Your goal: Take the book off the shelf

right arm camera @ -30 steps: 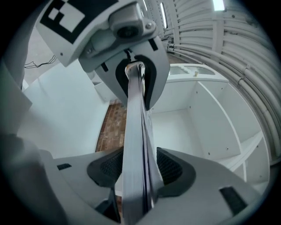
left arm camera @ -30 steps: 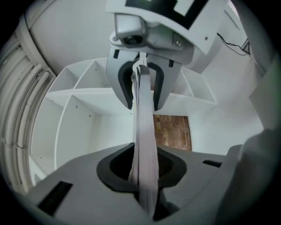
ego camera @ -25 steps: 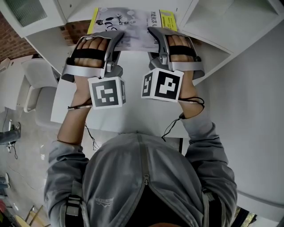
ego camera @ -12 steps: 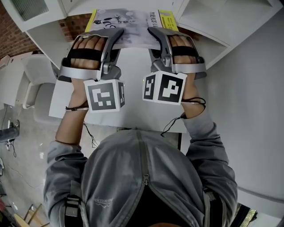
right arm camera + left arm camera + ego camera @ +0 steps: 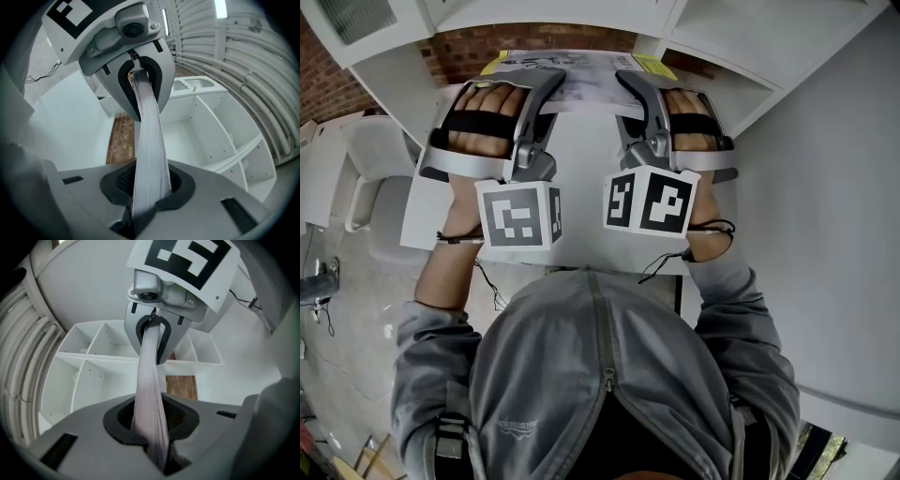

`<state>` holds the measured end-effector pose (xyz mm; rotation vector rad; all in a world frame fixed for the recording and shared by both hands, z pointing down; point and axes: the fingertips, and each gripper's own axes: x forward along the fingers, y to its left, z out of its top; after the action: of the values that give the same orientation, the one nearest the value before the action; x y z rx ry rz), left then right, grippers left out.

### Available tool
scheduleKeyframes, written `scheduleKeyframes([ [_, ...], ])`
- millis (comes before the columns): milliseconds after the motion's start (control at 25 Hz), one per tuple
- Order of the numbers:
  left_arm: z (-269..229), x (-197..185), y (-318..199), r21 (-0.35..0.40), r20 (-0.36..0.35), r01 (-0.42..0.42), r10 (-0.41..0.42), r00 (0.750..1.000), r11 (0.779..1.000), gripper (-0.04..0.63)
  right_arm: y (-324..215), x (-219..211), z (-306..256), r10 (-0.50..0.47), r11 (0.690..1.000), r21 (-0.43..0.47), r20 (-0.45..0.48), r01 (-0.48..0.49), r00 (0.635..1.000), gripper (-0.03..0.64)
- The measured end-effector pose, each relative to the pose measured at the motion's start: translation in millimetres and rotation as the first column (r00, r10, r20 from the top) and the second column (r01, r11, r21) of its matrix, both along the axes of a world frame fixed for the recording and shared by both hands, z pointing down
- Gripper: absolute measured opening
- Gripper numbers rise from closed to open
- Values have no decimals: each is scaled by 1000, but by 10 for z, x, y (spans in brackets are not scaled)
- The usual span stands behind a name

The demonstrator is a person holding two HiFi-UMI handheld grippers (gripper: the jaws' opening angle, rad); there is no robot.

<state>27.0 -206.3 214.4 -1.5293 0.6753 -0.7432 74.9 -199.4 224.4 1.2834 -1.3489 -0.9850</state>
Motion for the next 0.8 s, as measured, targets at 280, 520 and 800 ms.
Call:
scheduleKeyframes([
  [280,480,210,56,-84,55,-53,57,997,995,77,88,199,495,53,994,-102,41,-49,998,81],
  [520,924,378,113,-168,84,-81,96,992,982,78,162,361,960,90,980,-183,64,-77,994,81],
  [800,1472,494,126,-268,118,-82,117,986,960,78,193,472,1523,122,958,-273,99,-91,987,81],
])
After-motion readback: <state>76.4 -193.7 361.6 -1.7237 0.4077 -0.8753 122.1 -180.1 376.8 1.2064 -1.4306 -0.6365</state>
